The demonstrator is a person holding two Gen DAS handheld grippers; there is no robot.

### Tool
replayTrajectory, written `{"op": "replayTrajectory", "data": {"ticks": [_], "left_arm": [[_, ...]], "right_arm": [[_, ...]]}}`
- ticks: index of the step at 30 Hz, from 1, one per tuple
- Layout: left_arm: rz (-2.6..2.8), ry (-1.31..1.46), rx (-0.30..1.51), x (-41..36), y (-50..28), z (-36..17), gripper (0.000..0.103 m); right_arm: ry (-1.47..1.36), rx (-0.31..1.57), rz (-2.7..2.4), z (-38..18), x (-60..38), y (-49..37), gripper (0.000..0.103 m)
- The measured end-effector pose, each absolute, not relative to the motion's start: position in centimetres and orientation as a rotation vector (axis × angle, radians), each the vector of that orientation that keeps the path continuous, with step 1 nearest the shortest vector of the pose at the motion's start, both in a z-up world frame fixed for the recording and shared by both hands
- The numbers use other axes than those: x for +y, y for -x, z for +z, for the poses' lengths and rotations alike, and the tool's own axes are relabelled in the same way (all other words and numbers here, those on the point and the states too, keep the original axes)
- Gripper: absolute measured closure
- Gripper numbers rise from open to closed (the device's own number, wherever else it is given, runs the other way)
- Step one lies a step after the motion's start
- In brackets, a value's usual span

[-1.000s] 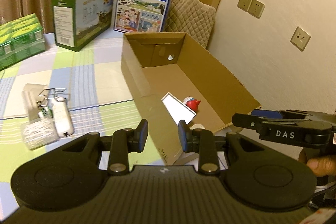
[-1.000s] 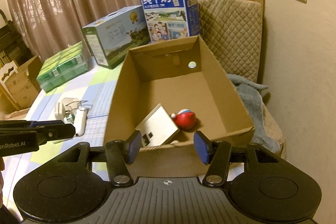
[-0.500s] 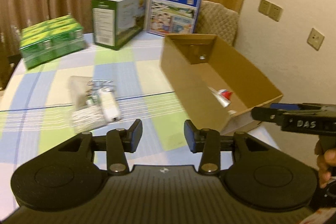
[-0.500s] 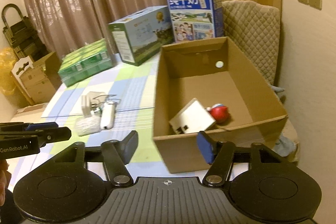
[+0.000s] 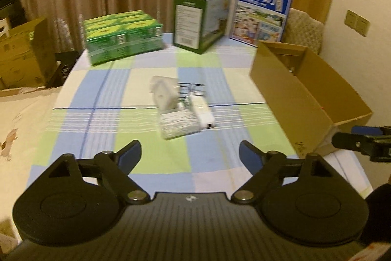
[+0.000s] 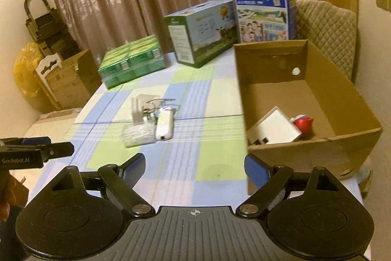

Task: Organize rigid objects
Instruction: 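Withdraw both grippers from the box back over the table, then move the left gripper to the clear floss box while the right approaches the white power strip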

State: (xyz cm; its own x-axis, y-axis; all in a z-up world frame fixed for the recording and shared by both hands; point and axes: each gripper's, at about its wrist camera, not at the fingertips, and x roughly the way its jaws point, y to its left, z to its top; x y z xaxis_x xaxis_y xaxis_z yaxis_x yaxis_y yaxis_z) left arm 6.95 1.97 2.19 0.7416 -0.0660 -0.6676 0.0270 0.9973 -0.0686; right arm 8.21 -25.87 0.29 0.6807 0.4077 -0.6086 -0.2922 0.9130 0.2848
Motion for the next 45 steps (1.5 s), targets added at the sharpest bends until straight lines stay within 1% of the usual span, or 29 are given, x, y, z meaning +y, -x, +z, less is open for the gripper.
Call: {"op": "replayTrajectory", "data": {"ticks": [12, 25, 34, 45], "left_arm": [[-0.011, 0.072, 0.732, 4.0, -6.4, 1.8, 0.012], [-0.023, 0.055, 0.716, 4.1, -6.8, 2.0, 0.010], [-0.001, 0.059, 0.753, 5.2, -10.7, -0.9, 0.010], [-0.016, 0.087, 0.785, 6.2, -17.7, -6.4, 0.010]], "right_arm": [[-0.120, 0.727, 0.423, 0.2, -22.5, -7.5, 0.017], [-0.104, 0.703, 0.432, 0.3, -20.2, -7.4, 0.017], [-0.113, 0.718, 0.458, -2.4, -18.6, -12.1, 0.017], [-0.064, 0.774, 0.483, -8.2, -16.6, -20.2, 0.017]]}}
